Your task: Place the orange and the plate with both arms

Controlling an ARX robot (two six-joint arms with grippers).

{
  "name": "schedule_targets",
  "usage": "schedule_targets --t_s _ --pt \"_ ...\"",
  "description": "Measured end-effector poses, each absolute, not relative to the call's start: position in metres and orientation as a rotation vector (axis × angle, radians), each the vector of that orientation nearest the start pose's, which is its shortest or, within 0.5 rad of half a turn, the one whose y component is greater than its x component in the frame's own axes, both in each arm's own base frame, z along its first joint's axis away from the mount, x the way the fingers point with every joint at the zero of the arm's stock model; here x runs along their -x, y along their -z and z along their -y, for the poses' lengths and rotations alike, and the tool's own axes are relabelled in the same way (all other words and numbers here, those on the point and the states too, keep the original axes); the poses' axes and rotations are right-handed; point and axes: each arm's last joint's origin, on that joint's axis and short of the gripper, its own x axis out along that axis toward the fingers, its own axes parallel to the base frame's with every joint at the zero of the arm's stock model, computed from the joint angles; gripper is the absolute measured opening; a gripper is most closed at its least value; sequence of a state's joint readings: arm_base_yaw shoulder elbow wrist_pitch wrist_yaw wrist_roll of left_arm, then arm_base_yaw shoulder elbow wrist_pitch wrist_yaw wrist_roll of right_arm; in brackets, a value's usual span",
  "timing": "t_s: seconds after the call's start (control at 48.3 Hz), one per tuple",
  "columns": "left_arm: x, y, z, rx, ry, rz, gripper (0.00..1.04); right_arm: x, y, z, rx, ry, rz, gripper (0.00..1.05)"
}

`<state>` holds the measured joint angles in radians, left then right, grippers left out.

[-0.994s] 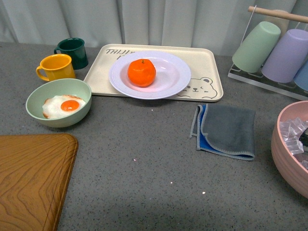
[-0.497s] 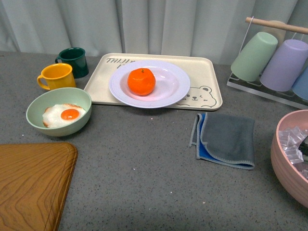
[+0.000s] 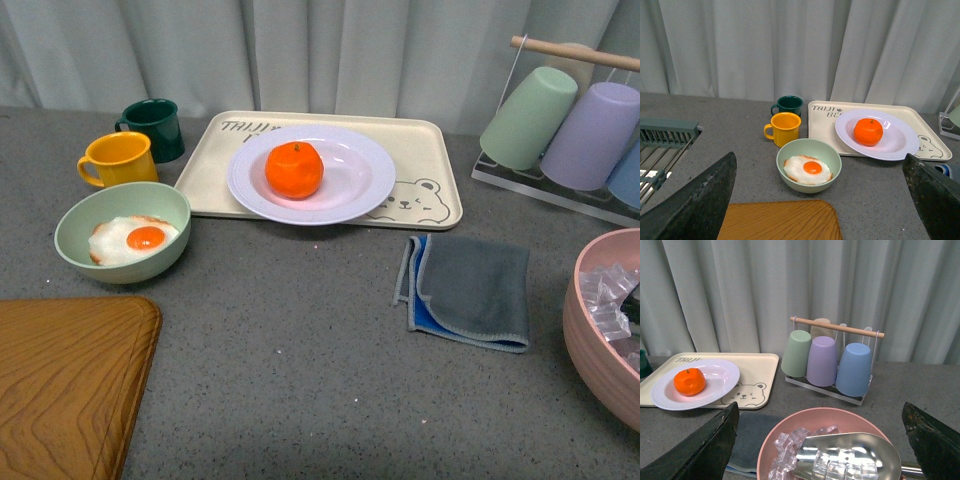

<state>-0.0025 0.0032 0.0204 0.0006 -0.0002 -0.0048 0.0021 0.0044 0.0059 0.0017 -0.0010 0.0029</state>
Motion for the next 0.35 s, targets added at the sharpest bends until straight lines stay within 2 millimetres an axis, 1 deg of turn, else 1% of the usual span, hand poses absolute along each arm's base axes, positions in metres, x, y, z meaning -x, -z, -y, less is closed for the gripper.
schedule_targets --t_s 0.352 --pt "-0.0966 -0.1703 0.0002 0.005 0.002 0.018 0.98 -0.0976 -0.1653 -0.0002 -0.003 -0.003 0.003 0.95"
